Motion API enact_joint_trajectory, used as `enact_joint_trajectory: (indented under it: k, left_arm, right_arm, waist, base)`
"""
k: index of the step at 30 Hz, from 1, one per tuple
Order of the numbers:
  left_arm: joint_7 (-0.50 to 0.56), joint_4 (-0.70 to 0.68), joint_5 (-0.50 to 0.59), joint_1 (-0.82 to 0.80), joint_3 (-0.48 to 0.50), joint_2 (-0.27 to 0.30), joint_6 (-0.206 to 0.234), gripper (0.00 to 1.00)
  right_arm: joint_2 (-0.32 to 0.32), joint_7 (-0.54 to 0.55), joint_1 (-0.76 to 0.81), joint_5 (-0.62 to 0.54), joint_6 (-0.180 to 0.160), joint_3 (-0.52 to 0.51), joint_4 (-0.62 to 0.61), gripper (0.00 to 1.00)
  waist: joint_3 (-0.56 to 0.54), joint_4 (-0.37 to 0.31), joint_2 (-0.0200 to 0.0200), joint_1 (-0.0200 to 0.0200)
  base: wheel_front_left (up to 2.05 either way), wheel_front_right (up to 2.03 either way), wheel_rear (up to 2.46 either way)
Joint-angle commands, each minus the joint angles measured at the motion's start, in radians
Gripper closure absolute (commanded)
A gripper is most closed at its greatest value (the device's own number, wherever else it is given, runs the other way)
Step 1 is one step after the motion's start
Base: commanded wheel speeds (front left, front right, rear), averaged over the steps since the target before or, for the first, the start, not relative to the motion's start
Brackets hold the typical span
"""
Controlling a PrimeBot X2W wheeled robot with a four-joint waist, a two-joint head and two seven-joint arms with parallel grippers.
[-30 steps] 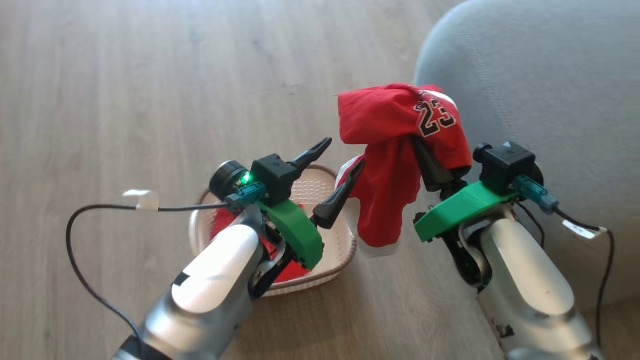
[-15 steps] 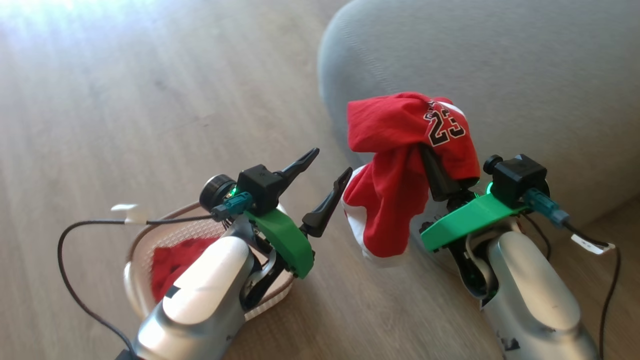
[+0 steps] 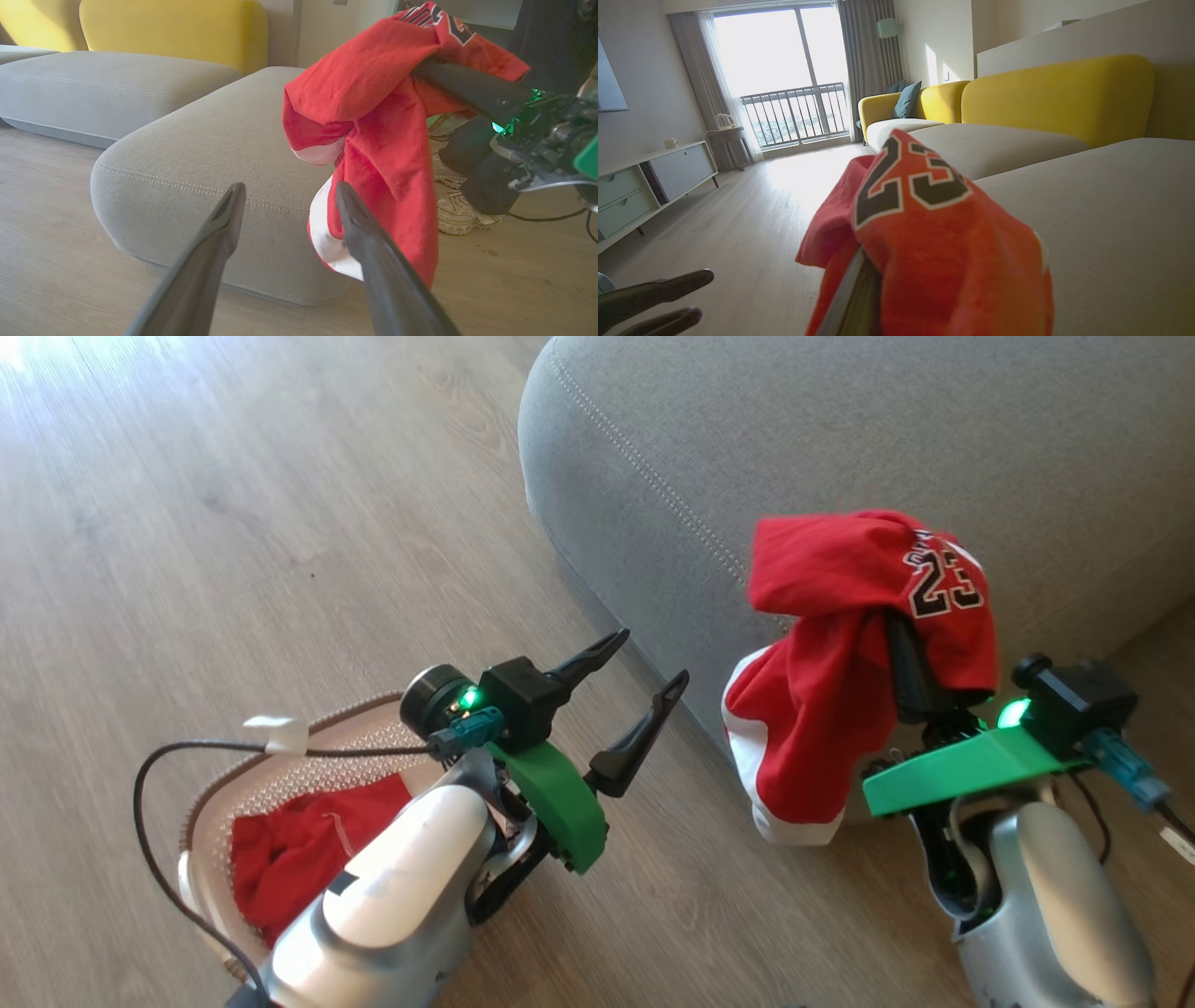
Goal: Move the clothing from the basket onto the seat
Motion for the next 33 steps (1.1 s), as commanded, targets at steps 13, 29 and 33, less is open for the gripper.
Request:
enact_joint_trajectory:
  k: [13, 29, 33]
  left_arm:
    - [-0.005, -0.086, 0.028, -0.053, 0.006, 0.051, -0.001, 0.00]
    - [-0.005, -0.119, 0.070, -0.188, -0.108, 0.101, -0.001, 0.00]
    - [-0.005, -0.119, 0.079, -0.204, -0.113, 0.112, -0.001, 0.00]
  right_arm:
    - [-0.026, -0.006, -0.124, -0.032, 0.000, -0.042, -0.045, 1.00]
    - [-0.131, -0.006, -0.391, -0.077, 0.000, -0.258, 0.033, 1.00]
    - [-0.151, -0.006, -0.440, -0.095, 0.000, -0.287, 0.065, 1.00]
  waist:
    - [0.117, -0.004, 0.0000, 0.0000]
    - [0.371, 0.163, 0.0000, 0.0000]
    - [0.406, 0.181, 0.0000, 0.0000]
  base:
    - [0.00, 0.00, 0.00]
    - [0.00, 0.00, 0.00]
    - [0.00, 0.00, 0.00]
